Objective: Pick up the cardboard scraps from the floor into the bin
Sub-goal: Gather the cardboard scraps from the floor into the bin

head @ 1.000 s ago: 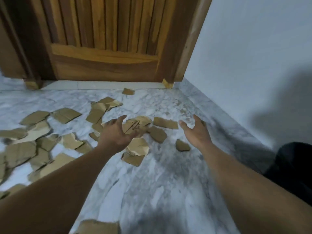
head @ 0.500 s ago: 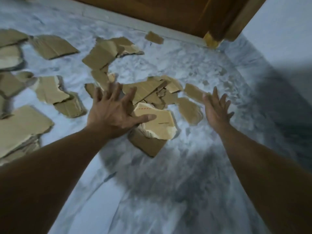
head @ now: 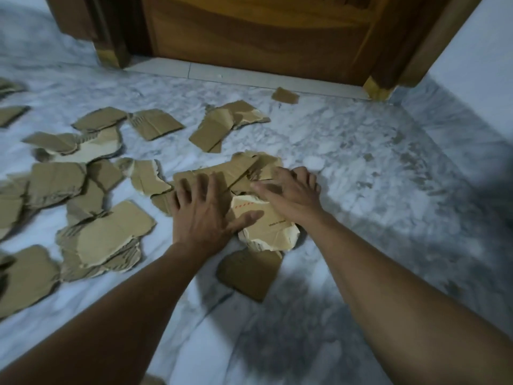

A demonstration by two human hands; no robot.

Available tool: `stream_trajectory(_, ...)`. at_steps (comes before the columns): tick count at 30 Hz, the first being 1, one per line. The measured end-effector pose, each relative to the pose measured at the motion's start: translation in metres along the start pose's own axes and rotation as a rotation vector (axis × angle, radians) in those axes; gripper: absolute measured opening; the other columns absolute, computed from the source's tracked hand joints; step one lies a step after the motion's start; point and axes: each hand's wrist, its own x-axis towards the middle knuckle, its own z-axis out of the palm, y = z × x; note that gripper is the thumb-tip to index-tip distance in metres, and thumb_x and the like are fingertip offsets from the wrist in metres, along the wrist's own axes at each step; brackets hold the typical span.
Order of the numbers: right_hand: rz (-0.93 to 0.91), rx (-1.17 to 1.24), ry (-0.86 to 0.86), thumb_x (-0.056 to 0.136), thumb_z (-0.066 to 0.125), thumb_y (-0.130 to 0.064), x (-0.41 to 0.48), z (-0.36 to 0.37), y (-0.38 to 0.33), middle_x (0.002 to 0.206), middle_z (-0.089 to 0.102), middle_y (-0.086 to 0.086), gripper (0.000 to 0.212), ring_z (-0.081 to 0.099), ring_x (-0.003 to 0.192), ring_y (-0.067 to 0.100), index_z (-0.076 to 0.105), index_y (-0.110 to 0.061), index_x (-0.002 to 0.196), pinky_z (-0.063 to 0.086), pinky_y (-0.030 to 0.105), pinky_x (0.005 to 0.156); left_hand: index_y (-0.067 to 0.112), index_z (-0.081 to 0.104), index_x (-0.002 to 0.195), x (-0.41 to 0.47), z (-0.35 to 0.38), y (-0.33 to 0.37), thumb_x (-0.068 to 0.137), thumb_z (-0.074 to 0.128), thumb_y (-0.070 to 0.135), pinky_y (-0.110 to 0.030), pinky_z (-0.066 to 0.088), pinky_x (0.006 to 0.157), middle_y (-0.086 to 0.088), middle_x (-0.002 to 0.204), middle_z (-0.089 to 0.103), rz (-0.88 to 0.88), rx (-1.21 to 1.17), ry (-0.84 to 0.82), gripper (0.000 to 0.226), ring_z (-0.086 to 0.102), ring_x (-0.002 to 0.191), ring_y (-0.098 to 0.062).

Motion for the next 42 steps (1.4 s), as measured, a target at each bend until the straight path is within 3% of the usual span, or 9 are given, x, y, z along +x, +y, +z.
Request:
stream_trajectory(9,0.084,0.125,0.041,0.084,0.033,-0.089,-0.027,0.012,-0.034,0.158,0.024,0.018,0.105,0.026,0.142,0.041,0.0,-0.029,0.163,0.023,0.055,0.116,0.025,0.049,0.14,-0.031,-0.007,-0.037,0.065,0.033,0.102,-0.058,0.029,0.109,-0.01,0.152,0.044,0.138,-0.012,0.105,0.109,0.033,0.14,-0.04)
stream_trajectory(13,0.099,0.062,-0.003,0.081,0.018,-0.094,-0.008,0.0,-0.05,0.158,0.02,0.019,0.092,0.031,0.135,0.044,-0.011,-0.053,0.157,0.025,0.057,0.112,0.036,0.021,0.157,-0.049,-0.019,-0.034,0.067,0.014,0.103,-0.068,0.002,0.12,-0.005,0.17,0.01,0.134,-0.08,-0.035,0.113,0.0,0.155,-0.042)
stream_trajectory(17,0.065,0.083,-0.185,0.084,0.03,-0.091,0.017,-0.003,-0.064,0.172,-0.011,0.0,0.091,-0.009,0.155,0.043,0.008,-0.048,0.161,-0.004,0.069,0.119,0.032,-0.029,0.155,-0.092,-0.016,-0.018,0.05,0.026,0.11,-0.066,-0.021,0.114,-0.005,0.162,-0.036,0.15,-0.017,-0.183,0.142,-0.032,0.147,-0.042)
stream_trajectory(21,0.108,0.178,-0.127,0.092,0.065,-0.058,-0.004,0.005,-0.056,0.162,0.032,0.006,0.074,0.021,0.152,0.034,0.034,-0.026,0.151,0.014,0.056,0.123,0.019,-0.017,0.16,-0.099,-0.006,-0.024,0.057,0.022,0.109,-0.055,-0.003,0.125,-0.008,0.169,-0.018,0.09,-0.036,-0.088,0.143,-0.02,0.155,-0.034)
stream_trajectory(24,0.177,0.249,-0.144,0.084,0.078,-0.047,-0.031,-0.013,-0.045,0.162,0.028,0.006,0.093,0.026,0.147,0.035,0.019,-0.035,0.155,0.028,0.05,0.117,0.015,-0.008,0.162,-0.098,-0.009,-0.023,0.055,0.022,0.11,-0.05,0.001,0.127,-0.011,0.171,-0.004,0.081,-0.096,-0.04,0.147,-0.007,0.157,-0.031)
stream_trajectory(32,0.49,0.247,-0.152,0.098,0.026,-0.072,-0.148,-0.01,-0.039,0.163,0.016,0.017,0.075,0.018,0.149,0.043,0.025,-0.025,0.158,0.023,0.058,0.118,0.019,-0.006,0.162,-0.104,-0.01,-0.023,0.075,0.017,0.099,-0.053,-0.007,0.125,-0.02,0.167,-0.016,0.053,-0.093,-0.063,0.121,-0.017,0.153,-0.042)
stream_trajectory(37,0.436,0.288,0.13,0.092,0.052,-0.068,-0.197,0.019,-0.042,0.134,0.041,0.01,0.063,0.061,0.108,0.038,0.04,-0.027,0.138,0.051,0.04,0.087,0.012,0.013,0.162,-0.106,-0.009,-0.026,0.085,0.009,0.085,-0.051,-0.001,0.125,-0.009,0.17,0.011,0.158,-0.139,-0.073,0.106,0.001,0.158,-0.028)
stream_trajectory(40,0.348,0.511,0.249,0.094,0.061,-0.057,-0.196,0.049,-0.058,0.117,0.048,-0.003,0.045,0.056,0.095,0.021,0.048,-0.03,0.128,0.048,0.031,0.081,0.013,0.053,0.139,-0.112,-0.011,-0.024,0.096,0.027,0.059,-0.049,0.027,0.116,-0.01,0.147,0.053,0.13,-0.356,-0.021,0.069,0.041,0.141,-0.032)
stream_trajectory(42,0.34,0.712,0.345,0.093,0.069,-0.046,-0.199,0.062,-0.063,0.111,0.055,-0.008,0.037,0.061,0.101,0.016,0.059,-0.026,0.122,0.048,0.022,0.076,0.013,0.06,0.114,-0.121,-0.018,-0.016,0.095,0.041,0.047,-0.041,0.04,0.085,-0.01,0.112,0.066,0.043,-0.53,0.017,0.043,0.058,0.109,-0.037)
